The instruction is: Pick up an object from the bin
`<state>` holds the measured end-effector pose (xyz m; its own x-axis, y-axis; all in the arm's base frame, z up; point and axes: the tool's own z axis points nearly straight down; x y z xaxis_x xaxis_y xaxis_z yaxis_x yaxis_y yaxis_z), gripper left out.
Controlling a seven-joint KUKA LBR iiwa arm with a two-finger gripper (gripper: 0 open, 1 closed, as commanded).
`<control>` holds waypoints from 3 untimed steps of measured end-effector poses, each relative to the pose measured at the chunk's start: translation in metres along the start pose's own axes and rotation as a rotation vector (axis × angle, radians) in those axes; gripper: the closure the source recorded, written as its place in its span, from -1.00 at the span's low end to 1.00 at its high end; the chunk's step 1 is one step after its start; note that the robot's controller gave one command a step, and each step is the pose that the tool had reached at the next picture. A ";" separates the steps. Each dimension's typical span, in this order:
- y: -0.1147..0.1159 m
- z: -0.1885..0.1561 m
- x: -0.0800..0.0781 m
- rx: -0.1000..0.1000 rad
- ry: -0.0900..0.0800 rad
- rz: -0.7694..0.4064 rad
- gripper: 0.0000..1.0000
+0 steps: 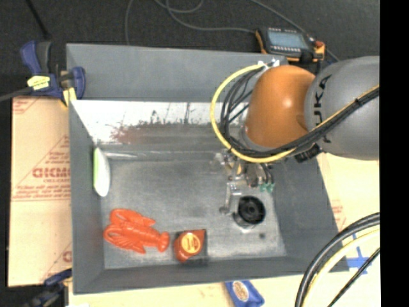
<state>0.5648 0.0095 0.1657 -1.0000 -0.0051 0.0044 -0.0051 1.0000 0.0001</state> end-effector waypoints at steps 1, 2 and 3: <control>0.000 -0.002 0.000 0.000 -0.001 0.000 -1.00; -0.015 -0.024 -0.021 -0.002 -0.007 0.045 -1.00; -0.041 0.017 0.069 0.001 -0.005 -0.025 1.00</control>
Offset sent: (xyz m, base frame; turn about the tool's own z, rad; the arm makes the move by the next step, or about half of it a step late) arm 0.0383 -0.0312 0.0408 0.0938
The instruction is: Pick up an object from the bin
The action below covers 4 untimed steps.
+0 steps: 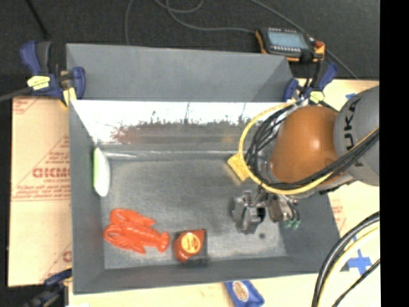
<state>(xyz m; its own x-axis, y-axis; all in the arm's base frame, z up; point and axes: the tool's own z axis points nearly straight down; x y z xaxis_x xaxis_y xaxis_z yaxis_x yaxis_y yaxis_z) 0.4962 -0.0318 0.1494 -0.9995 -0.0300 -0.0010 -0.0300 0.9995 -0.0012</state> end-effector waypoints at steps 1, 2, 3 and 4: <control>0.000 0.000 0.000 0.000 -0.001 0.000 -1.00; 0.000 0.000 0.000 0.000 -0.001 0.000 -1.00; -0.019 0.005 -0.013 0.000 -0.003 -0.036 -1.00; -0.036 0.014 -0.032 0.001 -0.004 -0.084 -1.00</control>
Offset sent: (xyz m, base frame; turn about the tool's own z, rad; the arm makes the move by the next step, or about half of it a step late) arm 0.0000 0.0000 0.0000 0.0000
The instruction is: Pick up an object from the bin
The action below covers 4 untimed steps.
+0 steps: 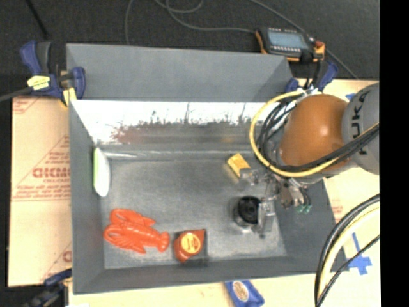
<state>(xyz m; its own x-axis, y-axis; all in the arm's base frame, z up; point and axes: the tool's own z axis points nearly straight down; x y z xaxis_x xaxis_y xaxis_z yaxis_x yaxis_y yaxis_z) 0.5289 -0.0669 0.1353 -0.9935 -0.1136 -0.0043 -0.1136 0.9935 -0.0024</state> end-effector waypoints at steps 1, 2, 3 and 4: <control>0.013 0.008 -0.013 0.001 -0.001 -0.085 -1.00; 0.005 0.029 0.007 -0.004 0.000 -0.052 -1.00; 0.004 0.051 0.002 0.000 0.000 0.006 -1.00; 0.013 0.058 -0.006 -0.004 0.000 0.016 -1.00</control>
Offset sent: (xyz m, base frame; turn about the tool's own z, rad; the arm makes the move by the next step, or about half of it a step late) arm -0.0242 -0.0134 -0.0432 0.0121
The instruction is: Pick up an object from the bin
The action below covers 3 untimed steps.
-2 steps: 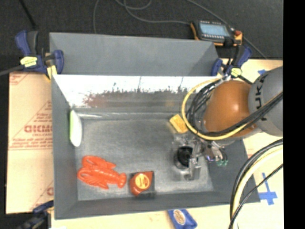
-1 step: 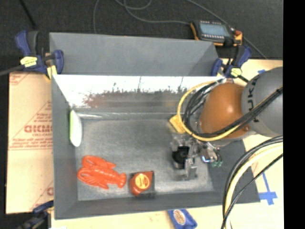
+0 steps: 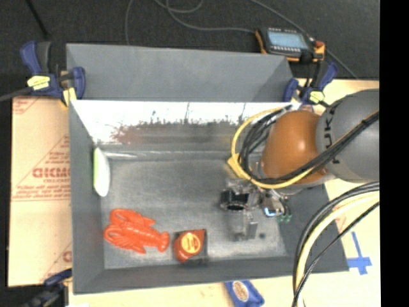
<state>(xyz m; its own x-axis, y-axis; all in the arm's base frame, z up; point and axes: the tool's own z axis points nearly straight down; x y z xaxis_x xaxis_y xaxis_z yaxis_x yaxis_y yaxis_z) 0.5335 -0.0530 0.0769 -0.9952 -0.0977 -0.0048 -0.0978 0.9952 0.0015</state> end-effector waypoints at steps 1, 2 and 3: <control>-0.012 0.003 -0.015 0.001 -0.001 0.027 -1.00; -0.054 -0.032 -0.054 0.002 0.004 -0.011 -1.00; -0.016 -0.004 -0.021 0.002 -0.005 0.107 1.00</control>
Offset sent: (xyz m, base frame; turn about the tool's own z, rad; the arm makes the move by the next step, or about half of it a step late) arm 0.0685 -0.0583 0.0421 -0.0229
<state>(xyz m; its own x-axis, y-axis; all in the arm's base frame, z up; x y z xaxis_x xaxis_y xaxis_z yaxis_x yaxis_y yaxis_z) 0.5561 -0.0670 0.0814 -0.9999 0.0093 -0.0097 0.0093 1.0000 0.0001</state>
